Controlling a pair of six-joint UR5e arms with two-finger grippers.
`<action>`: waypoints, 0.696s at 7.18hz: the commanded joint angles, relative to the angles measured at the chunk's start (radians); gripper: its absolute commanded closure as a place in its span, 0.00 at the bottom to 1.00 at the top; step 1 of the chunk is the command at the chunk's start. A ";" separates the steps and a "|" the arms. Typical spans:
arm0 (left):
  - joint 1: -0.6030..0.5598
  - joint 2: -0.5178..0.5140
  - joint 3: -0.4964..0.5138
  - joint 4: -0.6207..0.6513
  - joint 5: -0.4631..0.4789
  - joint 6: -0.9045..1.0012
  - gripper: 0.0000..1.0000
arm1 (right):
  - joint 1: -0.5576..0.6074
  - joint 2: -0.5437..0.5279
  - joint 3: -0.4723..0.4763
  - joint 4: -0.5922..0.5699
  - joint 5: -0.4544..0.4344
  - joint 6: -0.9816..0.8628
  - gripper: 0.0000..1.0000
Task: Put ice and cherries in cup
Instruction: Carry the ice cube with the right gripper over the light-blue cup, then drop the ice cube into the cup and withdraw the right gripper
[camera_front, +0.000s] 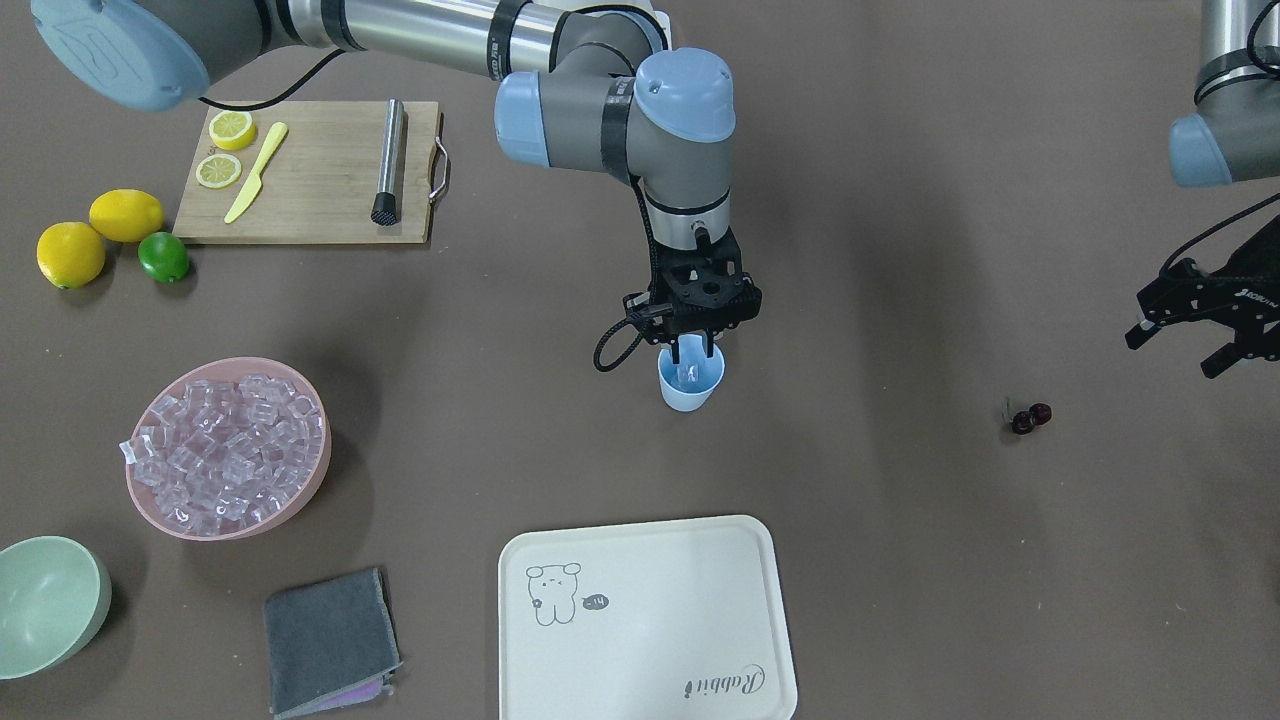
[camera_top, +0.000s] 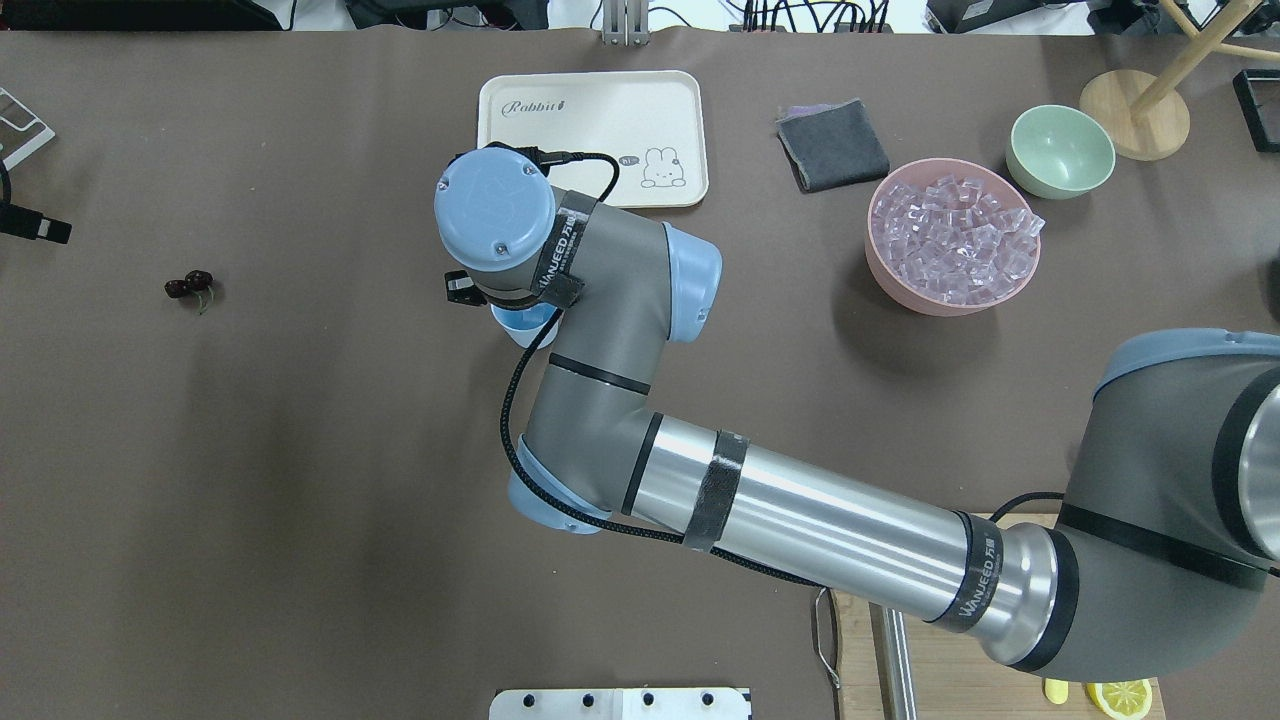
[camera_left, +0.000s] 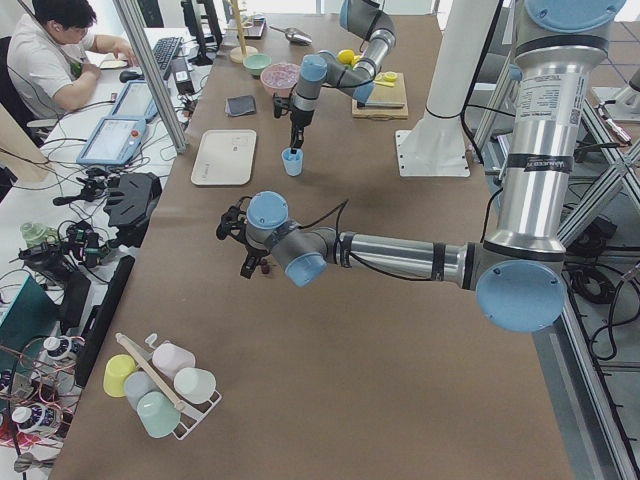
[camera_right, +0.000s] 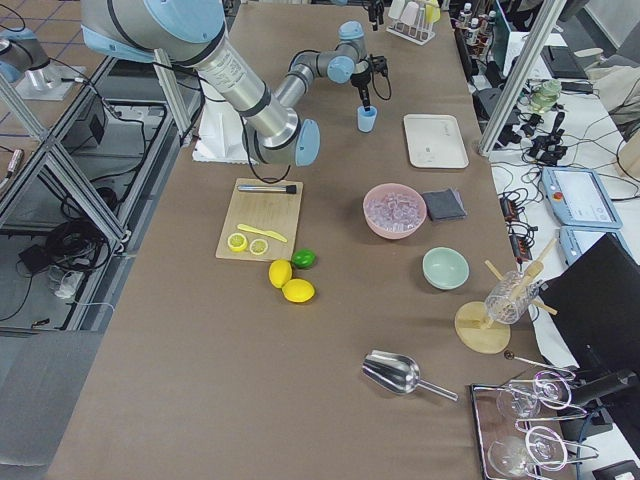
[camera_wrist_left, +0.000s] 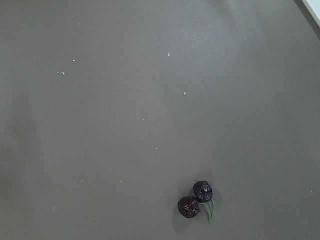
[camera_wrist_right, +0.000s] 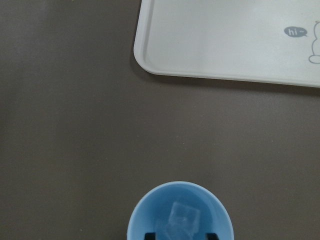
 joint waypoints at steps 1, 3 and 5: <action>0.000 0.000 0.000 0.000 0.000 0.000 0.02 | 0.011 -0.002 0.009 0.003 -0.011 -0.001 0.01; 0.000 -0.006 0.014 0.000 0.002 0.000 0.02 | 0.188 -0.031 0.185 -0.205 0.232 0.003 0.01; 0.000 0.000 0.011 -0.025 0.002 -0.002 0.02 | 0.398 -0.268 0.414 -0.304 0.431 -0.016 0.01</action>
